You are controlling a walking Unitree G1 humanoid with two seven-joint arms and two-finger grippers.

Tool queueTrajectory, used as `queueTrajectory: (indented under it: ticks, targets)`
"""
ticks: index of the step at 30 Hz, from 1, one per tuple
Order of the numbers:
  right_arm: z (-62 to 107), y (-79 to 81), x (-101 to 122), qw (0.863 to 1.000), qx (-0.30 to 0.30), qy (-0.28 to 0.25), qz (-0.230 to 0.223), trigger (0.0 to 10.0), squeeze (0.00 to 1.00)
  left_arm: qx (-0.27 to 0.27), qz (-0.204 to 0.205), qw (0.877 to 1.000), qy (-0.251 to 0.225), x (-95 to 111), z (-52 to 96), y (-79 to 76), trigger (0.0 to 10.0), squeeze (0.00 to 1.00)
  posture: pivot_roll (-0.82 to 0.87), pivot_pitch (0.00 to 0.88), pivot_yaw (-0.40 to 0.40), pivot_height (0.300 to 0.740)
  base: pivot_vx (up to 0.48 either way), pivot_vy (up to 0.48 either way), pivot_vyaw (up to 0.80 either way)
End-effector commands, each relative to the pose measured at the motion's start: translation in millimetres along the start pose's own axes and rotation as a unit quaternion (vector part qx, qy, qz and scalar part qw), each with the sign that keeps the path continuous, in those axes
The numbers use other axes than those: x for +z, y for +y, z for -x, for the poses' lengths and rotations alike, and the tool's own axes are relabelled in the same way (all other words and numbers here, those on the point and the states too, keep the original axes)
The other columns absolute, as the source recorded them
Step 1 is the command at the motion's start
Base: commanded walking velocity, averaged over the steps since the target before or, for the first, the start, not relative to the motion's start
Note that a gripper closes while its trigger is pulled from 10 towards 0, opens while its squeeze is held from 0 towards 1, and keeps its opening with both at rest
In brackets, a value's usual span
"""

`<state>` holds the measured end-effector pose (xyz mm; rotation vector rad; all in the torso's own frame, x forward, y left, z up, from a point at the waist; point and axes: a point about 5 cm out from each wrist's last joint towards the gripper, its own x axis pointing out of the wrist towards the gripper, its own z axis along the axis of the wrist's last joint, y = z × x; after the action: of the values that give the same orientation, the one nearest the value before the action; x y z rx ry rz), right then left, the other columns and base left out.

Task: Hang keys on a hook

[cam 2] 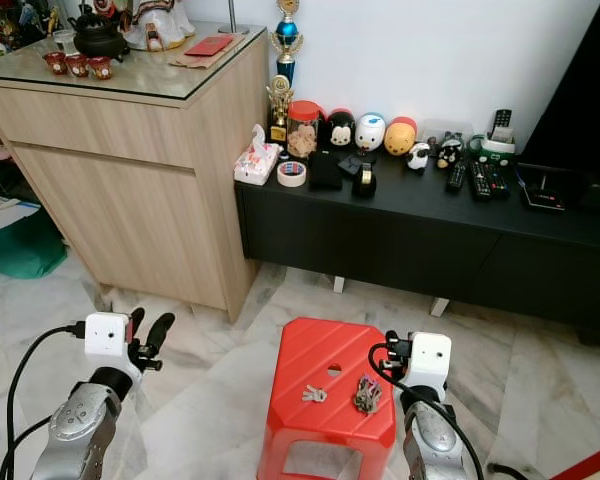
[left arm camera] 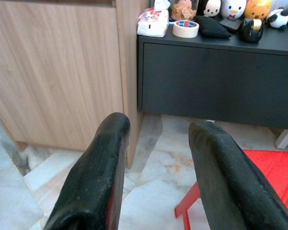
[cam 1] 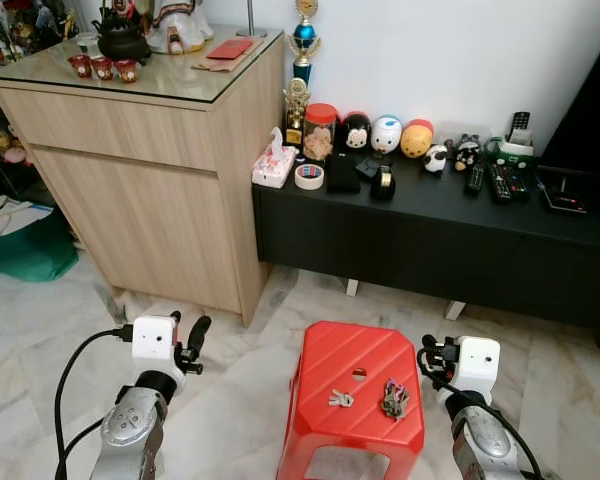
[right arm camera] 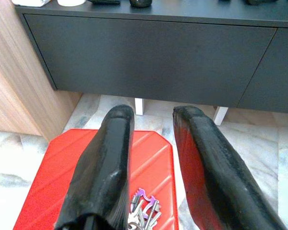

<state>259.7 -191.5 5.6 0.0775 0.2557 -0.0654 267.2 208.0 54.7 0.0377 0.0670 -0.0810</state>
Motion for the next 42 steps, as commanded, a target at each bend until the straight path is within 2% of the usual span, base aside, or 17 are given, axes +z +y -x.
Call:
queueTrajectory:
  ticks: [1, 12, 18, 42]
  targets:
    - [-0.6, -3.2, 2.4, 1.000, -0.004, -0.005, -0.001, 10.0, 0.00, -0.005, -0.001, 1.000, 0.001, 1.1, 0.5, -2.7, 10.0, 0.00, 0.07, 0.000, -0.039, 0.691, 0.000, 0.000, 0.00]
    - [-2.7, -3.9, 1.9, 1.000, -0.003, 0.008, 0.004, 10.0, 0.00, -0.006, -0.001, 1.000, 0.002, 0.8, 0.8, -2.8, 10.0, 0.00, 0.07, 0.000, -0.039, 0.691, 0.000, 0.000, 0.00]
    - [-2.3, -2.0, 2.2, 1.000, 0.002, 0.001, 0.002, 10.0, 0.00, -0.007, -0.001, 1.000, 0.004, 0.5, 0.7, -3.0, 10.0, 0.00, 0.07, 0.000, -0.038, 0.652, 0.000, 0.000, 0.00]
    - [-2.7, 0.1, 1.9, 1.000, 0.002, -0.006, 0.000, 10.0, 0.00, -0.012, -0.010, 1.000, 0.017, -1.4, -0.7, -3.4, 10.0, 0.00, 0.07, 0.000, -0.030, 0.652, 0.000, 0.000, 0.00]
